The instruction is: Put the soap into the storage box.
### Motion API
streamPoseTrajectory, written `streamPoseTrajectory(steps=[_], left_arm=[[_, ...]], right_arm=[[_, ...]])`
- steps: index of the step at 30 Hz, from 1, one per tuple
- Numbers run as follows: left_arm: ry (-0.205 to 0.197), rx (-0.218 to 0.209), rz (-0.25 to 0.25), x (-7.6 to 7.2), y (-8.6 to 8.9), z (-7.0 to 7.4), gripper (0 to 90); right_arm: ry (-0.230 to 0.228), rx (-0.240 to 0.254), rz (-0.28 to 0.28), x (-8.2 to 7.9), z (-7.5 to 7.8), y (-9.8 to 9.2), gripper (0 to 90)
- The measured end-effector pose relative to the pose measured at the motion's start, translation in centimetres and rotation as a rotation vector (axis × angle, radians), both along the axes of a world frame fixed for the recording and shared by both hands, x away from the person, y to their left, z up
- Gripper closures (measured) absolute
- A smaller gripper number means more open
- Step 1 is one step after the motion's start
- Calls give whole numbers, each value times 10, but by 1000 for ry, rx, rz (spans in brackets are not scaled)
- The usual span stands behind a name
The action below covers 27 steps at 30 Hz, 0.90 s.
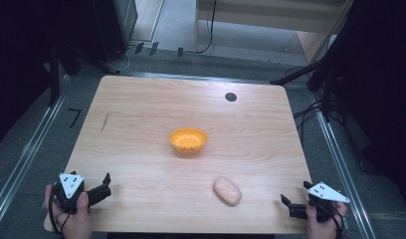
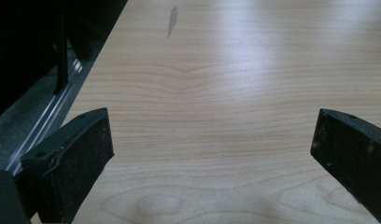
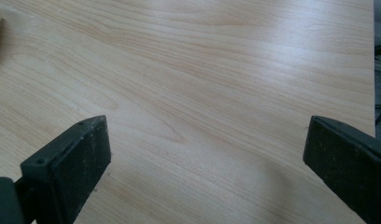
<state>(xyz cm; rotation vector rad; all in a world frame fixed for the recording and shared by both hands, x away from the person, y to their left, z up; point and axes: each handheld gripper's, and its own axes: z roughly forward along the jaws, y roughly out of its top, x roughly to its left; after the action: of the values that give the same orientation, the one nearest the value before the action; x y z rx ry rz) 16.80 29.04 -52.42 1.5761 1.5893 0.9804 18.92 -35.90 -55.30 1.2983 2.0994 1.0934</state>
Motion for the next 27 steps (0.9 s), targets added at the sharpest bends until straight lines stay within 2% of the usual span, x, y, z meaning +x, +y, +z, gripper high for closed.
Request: streamPoseTrajectory(steps=[5,8,9,12,14,15,20,24,27], left_arm=[[-7,-16,0,0,1,0,0],[-3,-8,0,0,1,0,0],[-7,2,1,-1,0,0,0],[-6,-2,0,0,0,0,0],[-5,-5,-2,-1,0,0,0],[-7,-4,-5,-1,1,0,0],[-8,-2,-14,-1,0,0,1],[-8,-5,-19,-1,1,0,1],[-6,-4,-22,-1,0,0,1]], right_arm=[[-7,24,12,-1,1,-2,15],[-15,31,11,-2,1,-2,15],[-18,47,4,-2,1,-3,15],[6,71,18,-1,1,-4,15],[14,71,18,-1,1,-3,16],[43,68,35,-1,1,-2,17],[69,51,59,-1,9,3,18],[97,-14,88,2,12,12,18],[122,-44,103,4,15,18,18]])
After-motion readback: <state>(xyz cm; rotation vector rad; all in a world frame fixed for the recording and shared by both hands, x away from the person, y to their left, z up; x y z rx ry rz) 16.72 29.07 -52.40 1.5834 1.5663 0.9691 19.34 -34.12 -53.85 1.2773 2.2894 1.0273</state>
